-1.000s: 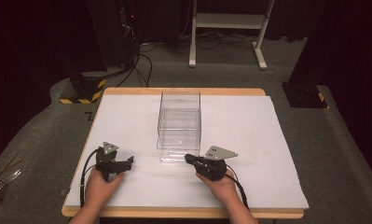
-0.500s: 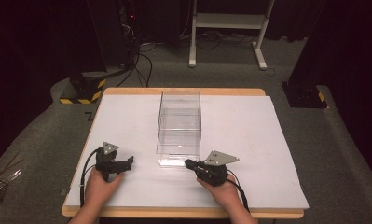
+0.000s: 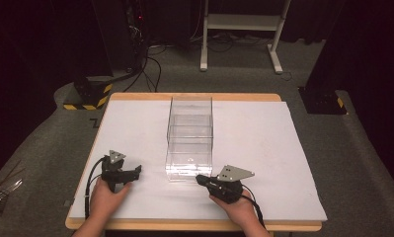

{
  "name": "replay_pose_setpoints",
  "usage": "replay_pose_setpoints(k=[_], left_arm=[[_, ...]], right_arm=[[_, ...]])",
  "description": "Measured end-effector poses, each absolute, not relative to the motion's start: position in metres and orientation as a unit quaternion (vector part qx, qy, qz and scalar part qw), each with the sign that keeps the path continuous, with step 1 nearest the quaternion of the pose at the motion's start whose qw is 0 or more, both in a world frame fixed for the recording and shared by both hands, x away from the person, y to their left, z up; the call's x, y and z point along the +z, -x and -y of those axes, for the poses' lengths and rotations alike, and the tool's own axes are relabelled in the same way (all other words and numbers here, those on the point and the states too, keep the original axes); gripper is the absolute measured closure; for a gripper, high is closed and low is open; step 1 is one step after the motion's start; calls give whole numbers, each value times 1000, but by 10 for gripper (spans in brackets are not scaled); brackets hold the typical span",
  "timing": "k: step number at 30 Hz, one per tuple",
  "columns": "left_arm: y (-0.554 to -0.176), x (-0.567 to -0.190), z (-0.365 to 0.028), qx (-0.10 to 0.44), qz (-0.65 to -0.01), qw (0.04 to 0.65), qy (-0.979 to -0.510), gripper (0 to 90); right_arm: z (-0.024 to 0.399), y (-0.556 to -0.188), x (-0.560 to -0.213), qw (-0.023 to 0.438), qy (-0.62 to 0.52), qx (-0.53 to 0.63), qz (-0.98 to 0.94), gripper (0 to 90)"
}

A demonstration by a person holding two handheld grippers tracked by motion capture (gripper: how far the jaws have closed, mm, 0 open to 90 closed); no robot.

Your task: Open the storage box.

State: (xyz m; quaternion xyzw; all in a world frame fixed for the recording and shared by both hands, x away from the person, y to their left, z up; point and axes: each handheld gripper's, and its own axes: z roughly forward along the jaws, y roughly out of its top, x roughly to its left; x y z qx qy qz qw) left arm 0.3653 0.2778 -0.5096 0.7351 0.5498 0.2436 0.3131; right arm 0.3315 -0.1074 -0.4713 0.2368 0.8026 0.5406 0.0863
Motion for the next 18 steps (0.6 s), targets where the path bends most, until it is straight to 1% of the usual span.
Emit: replay_pose_setpoints(k=[18], left_arm=[[-365,-510,-278,244,-550,314,-734,112]], right_arm=[[114,-309,-475,74,-223,543,-807,864]])
